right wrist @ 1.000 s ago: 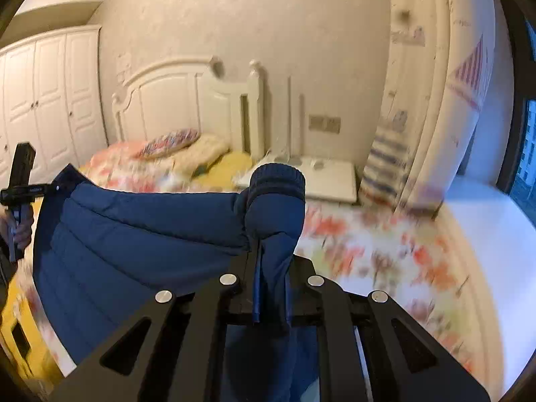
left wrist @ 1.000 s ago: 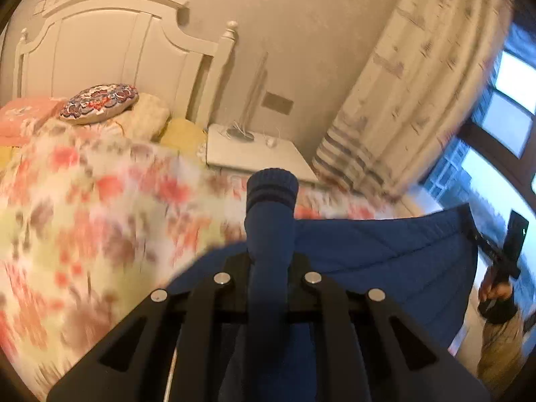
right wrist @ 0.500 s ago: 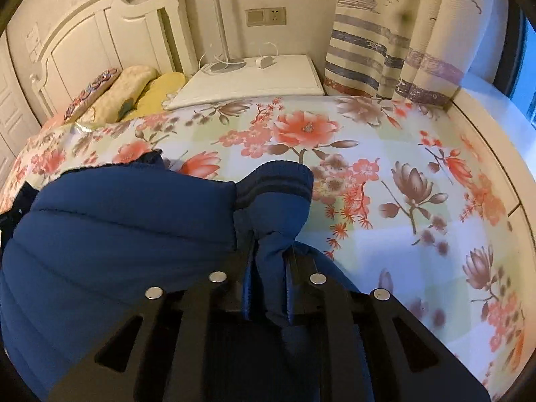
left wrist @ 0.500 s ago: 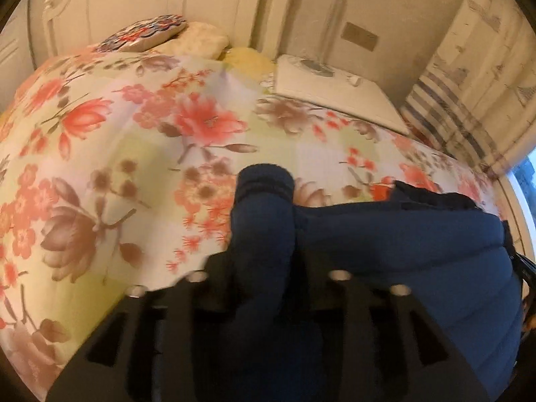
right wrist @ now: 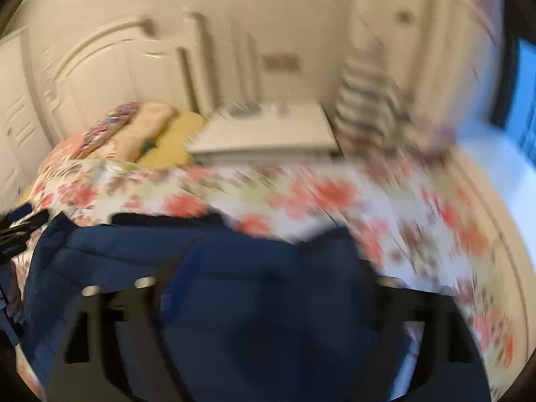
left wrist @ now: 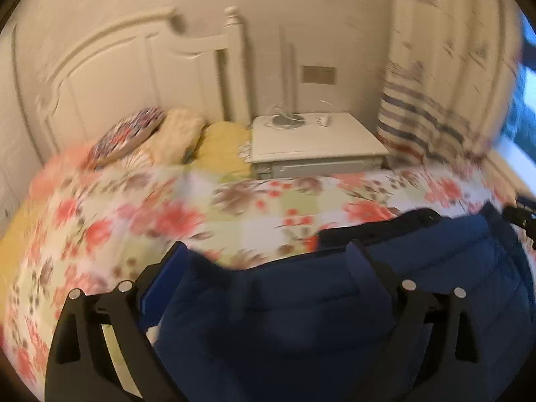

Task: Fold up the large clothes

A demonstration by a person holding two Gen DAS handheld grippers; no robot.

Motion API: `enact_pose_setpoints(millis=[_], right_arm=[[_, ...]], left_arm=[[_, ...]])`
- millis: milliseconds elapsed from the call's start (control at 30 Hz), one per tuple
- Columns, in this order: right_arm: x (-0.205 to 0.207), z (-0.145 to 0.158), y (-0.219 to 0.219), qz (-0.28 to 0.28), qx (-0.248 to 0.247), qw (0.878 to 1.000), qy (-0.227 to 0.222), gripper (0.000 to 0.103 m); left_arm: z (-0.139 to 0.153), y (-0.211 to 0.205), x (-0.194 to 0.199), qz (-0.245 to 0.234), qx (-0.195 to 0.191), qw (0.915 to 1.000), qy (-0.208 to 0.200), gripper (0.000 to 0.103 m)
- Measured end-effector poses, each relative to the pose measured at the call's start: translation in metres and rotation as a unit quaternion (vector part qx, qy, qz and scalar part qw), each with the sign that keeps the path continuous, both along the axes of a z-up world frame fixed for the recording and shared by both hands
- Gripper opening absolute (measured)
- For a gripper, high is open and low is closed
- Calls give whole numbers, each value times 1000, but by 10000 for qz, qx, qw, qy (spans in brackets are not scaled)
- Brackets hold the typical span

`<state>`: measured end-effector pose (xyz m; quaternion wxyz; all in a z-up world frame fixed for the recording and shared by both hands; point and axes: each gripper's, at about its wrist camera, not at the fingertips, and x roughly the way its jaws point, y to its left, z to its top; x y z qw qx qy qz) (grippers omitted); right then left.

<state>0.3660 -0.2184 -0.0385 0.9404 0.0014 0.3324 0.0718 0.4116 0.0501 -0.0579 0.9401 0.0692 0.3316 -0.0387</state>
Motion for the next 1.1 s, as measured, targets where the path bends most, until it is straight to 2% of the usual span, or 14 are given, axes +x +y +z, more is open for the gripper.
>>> enact_pose_setpoints(millis=[100, 167, 200, 233, 300, 400, 500, 567, 633, 733, 833, 900, 1000, 1100], right_arm=[[8, -11, 56, 600, -802, 9950, 50, 80], [23, -41, 78, 685, -1359, 9875, 399, 80], [32, -57, 78, 671, -1307, 9862, 768, 80], [40, -67, 72, 670, -1080, 9866, 1028, 82], [42, -67, 61, 635, -727, 9885, 1164, 83], [18, -51, 39, 696, -550, 9897, 1122, 83], [-39, -29, -11, 550, -367, 9959, 621, 88], [-83, -25, -62, 366, 60, 9979, 524, 89], [-119, -29, -99, 282, 538, 9968, 513, 89], [-179, -45, -142, 222, 1096, 9922, 542, 89], [-228, -68, -147, 384, 1288, 9890, 614, 89], [-241, -81, -138, 506, 1305, 9879, 662, 89], [-241, -95, -127, 577, 1373, 9862, 726, 88], [-233, -101, -112, 556, 1100, 9903, 650, 84]], left_arm=[[-22, -26, 15, -39, 240, 9992, 324, 94], [-48, -32, 27, -37, 367, 9970, 685, 95], [-62, -30, 34, -25, 365, 9948, 950, 97], [-71, -24, 40, 1, 109, 9928, 1196, 98], [-72, -11, 43, 103, -261, 9915, 1273, 101], [-64, 7, 32, 172, -449, 9911, 1245, 99], [-41, 51, -15, 54, -792, 9932, 855, 100], [-35, 87, -56, 0, -1002, 9921, 757, 100], [-40, 127, -101, 62, -1168, 9900, 794, 100], [-55, 159, -152, -1, -1346, 9866, 924, 100], [-74, 174, -198, -170, -1485, 9840, 970, 100], [-83, 172, -221, -269, -1513, 9846, 838, 100], [-91, 165, -230, -387, -1751, 9805, 806, 100], [-98, 149, -224, -477, -1731, 9807, 766, 100]])
